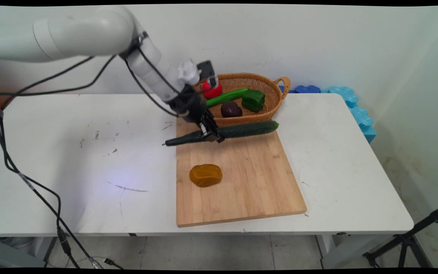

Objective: Place the picked object in the vegetable basket

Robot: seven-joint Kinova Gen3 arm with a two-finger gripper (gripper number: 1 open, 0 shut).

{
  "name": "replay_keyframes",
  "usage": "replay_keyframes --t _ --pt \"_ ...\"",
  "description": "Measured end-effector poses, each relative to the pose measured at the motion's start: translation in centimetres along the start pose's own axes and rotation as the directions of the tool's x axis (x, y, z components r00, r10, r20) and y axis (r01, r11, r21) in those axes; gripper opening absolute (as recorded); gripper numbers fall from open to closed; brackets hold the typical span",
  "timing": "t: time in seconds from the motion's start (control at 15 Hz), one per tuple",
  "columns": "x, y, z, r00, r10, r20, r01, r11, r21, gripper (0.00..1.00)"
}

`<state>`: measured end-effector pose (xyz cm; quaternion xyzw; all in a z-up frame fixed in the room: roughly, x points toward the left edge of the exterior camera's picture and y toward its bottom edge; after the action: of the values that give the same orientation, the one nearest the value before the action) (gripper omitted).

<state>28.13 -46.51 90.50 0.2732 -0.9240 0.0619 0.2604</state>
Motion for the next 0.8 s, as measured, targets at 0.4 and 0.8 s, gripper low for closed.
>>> replay_keyframes --t 0.4,0.8 --pt "4.8 -1.7 -4.9 0.999 -0.026 -0.033 0.026 0.999 0.021 0.0" --pt "7.7 -6.3 -6.8 0.997 -0.073 -0.039 0.078 0.988 0.137 0.0"
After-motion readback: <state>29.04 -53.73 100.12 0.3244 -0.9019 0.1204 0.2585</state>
